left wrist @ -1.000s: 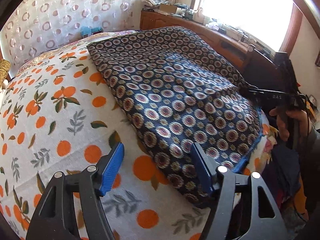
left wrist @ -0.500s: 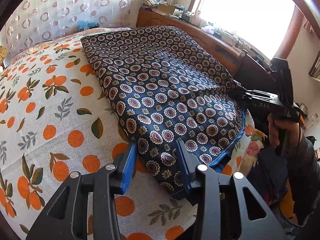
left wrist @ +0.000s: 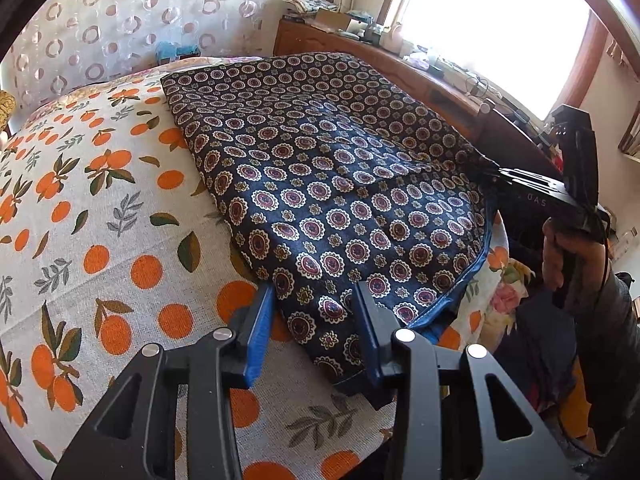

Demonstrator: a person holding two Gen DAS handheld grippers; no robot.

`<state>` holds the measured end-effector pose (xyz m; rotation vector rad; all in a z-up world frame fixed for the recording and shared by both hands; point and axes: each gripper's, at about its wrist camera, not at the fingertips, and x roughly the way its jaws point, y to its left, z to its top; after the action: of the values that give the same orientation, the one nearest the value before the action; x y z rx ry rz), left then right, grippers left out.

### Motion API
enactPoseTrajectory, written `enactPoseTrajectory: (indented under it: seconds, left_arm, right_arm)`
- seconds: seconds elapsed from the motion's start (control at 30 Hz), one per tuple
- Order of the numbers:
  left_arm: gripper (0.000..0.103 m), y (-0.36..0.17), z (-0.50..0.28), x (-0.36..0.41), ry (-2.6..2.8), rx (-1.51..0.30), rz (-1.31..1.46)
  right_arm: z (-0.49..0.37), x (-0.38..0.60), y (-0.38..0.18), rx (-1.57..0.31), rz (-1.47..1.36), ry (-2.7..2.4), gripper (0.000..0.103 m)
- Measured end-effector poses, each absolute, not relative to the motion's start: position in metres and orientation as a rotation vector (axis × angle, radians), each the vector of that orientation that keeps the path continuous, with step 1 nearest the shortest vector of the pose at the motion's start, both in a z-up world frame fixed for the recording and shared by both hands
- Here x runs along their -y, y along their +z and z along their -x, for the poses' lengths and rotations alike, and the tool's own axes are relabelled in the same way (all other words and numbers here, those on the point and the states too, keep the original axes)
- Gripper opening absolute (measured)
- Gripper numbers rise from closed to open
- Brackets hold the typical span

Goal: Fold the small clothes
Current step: 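Grasp the folded shirt edge again with the right gripper and press it down, then grasp the blue-trimmed shirt edge with the left gripper and lift it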

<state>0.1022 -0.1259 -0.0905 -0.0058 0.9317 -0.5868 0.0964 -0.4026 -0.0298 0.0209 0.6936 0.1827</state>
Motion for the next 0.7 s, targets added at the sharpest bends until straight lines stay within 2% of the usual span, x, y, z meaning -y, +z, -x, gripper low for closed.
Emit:
enactPoseTrajectory:
  seconds: [0.33,0.4,0.47,0.57,0.6,0.63,0.7]
  left_arm:
    - [0.041,-0.087,-0.101,0.130,-0.591,-0.925,-0.025]
    - [0.047,-0.086,-0.101,0.130,-0.600,-0.926,-0.018]
    - [0.049,-0.086,-0.101,0.130,-0.607,-0.928,-0.011]
    - [0.049,-0.086,-0.099,0.130,-0.602,-0.923,-0.020]
    - [0.048,-0.086,-0.099,0.130,-0.602,-0.922,-0.018]
    - [0.046,-0.086,-0.098,0.130,-0.604,-0.921,-0.022]
    - [0.023,-0.086,-0.098,0.131,-0.613,-0.928,-0.032]
  right_arm:
    - [-0.096,0.386,-0.031,-0.713,0.037,0.191,0.011]
    - [-0.101,0.390,-0.035,-0.737,0.023,0.183,0.012]
    - [-0.104,0.394,-0.039,-0.754,0.012,0.168,0.014]
    - [-0.106,0.397,-0.041,-0.764,-0.004,0.182,0.014]
    - [-0.106,0.396,-0.040,-0.764,-0.003,0.190,0.011]
    - [-0.105,0.396,-0.039,-0.761,0.000,0.201,0.007]
    - [-0.103,0.396,-0.034,-0.747,0.005,0.225,0.006]
